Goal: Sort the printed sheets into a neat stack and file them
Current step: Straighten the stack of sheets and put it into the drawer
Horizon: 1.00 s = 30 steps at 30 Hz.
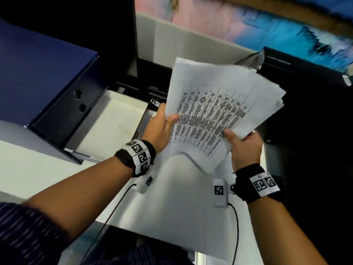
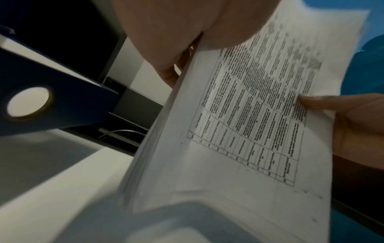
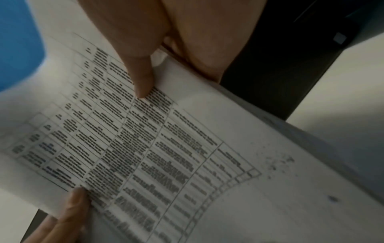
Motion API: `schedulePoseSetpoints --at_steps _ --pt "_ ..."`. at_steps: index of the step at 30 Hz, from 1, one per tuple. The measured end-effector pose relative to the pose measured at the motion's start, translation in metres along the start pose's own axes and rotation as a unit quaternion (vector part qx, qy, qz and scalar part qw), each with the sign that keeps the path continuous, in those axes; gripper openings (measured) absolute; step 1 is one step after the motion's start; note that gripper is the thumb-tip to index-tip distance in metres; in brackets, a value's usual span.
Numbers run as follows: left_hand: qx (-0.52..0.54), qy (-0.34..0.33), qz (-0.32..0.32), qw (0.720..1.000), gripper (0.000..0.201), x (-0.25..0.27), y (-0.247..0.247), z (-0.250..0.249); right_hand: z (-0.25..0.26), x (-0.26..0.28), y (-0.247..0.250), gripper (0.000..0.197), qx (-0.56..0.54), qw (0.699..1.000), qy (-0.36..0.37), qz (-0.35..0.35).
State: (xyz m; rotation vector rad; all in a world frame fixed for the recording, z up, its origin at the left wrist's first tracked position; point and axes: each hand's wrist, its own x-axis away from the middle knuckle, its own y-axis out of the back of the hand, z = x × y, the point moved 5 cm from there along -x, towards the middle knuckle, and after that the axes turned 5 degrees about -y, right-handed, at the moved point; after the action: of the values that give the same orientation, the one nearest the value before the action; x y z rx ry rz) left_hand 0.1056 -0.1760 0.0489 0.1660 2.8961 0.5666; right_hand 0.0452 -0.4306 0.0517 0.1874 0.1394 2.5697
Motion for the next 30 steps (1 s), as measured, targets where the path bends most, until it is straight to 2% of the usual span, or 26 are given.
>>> schedulePoseSetpoints --at_steps 2,5,7,12,14,17,19,22,25,26,28,29,30 --pt "-0.001 0.023 0.024 0.999 0.039 0.011 -0.007 0.012 -0.006 0.012 0.000 0.035 0.002 1.000 -0.014 -0.004" --pt "0.023 0.032 0.043 0.998 0.063 0.021 -0.019 0.023 -0.019 0.023 -0.005 0.045 -0.036 0.999 -0.036 0.002" --pt "0.049 0.051 0.043 0.997 0.064 0.019 -0.022 0.017 -0.015 0.023 -0.005 0.049 -0.058 0.998 -0.036 -0.006" --pt "0.164 -0.044 0.001 0.986 0.076 -0.001 -0.014 -0.026 0.038 0.030 0.001 0.053 -0.104 0.991 0.064 -0.047" --pt "0.198 -0.078 -0.026 0.977 0.078 -0.008 -0.009 -0.041 0.055 0.031 0.000 0.036 -0.154 0.983 0.091 -0.051" --pt "0.225 -0.126 -0.081 0.963 0.075 -0.015 0.004 -0.052 0.071 0.026 0.001 0.016 -0.181 0.974 0.110 -0.081" --pt "0.200 -0.165 -0.114 0.959 0.064 -0.019 0.010 -0.059 0.074 0.024 0.003 0.017 -0.188 0.972 0.113 -0.088" --pt "0.159 -0.202 -0.138 0.956 0.035 -0.024 0.015 -0.073 0.072 0.026 0.003 0.024 -0.176 0.976 0.104 -0.075" --pt "0.106 -0.228 -0.158 0.955 0.026 -0.027 0.016 -0.073 0.070 0.029 0.001 0.024 -0.147 0.980 0.114 -0.064" --pt "0.111 -0.227 -0.141 0.957 0.028 -0.028 0.015 -0.070 0.065 0.030 0.001 0.034 -0.132 0.982 0.117 -0.063" --pt "0.155 -0.204 -0.094 0.962 0.055 -0.027 0.011 -0.060 0.049 0.028 -0.003 0.059 -0.091 0.992 0.079 -0.041" --pt "0.173 -0.178 -0.071 0.966 0.067 -0.027 0.009 -0.054 0.042 0.027 -0.005 0.060 -0.083 0.995 0.042 -0.027" --pt "0.183 -0.145 -0.045 0.971 0.075 -0.027 0.006 -0.049 0.034 0.026 -0.009 0.051 -0.085 0.996 0.008 -0.013"
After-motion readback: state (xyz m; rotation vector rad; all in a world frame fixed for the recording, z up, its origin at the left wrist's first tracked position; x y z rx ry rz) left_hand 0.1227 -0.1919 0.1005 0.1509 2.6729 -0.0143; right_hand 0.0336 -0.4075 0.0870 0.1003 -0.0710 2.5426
